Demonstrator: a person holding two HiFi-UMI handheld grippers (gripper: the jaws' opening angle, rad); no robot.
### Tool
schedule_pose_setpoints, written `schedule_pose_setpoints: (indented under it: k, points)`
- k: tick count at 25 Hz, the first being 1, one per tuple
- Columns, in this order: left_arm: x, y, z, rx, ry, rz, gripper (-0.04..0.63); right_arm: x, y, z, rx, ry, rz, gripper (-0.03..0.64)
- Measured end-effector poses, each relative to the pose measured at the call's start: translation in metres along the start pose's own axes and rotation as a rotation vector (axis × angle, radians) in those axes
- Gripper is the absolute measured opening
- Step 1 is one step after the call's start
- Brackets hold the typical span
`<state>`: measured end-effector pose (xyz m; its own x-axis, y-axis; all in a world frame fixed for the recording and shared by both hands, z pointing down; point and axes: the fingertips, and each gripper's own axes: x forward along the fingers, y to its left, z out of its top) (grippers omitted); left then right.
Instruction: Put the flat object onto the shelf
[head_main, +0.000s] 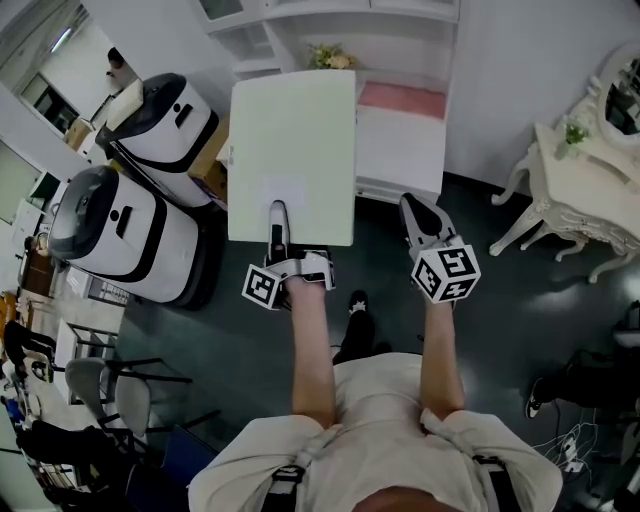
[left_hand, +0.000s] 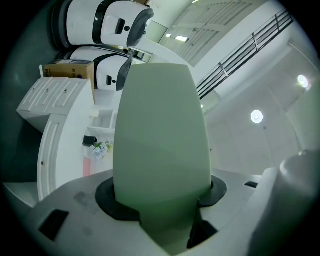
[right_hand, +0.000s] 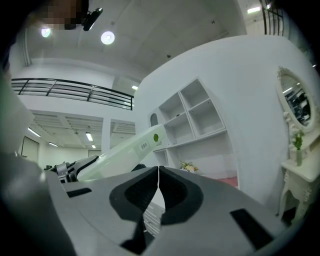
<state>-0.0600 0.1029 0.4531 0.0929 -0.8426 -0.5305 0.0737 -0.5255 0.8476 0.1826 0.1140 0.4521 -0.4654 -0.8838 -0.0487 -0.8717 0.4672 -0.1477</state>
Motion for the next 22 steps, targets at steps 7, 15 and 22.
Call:
schedule_pose_setpoints:
  k: [7, 15, 22]
  points:
    - [0.041, 0.019, -0.005, -0.027, 0.012, 0.007, 0.261, 0.033, -0.013, 0.015, 0.012, -0.004, 0.040, 0.069]
    - [0.102, 0.029, 0.016, -0.026, -0.006, -0.007, 0.261, 0.090, -0.026, 0.048, -0.016, -0.028, 0.071, 0.069]
    - [0.151, 0.045, 0.031, -0.058, -0.018, -0.047, 0.261, 0.138, -0.042, 0.059, -0.049, -0.015, 0.070, 0.069]
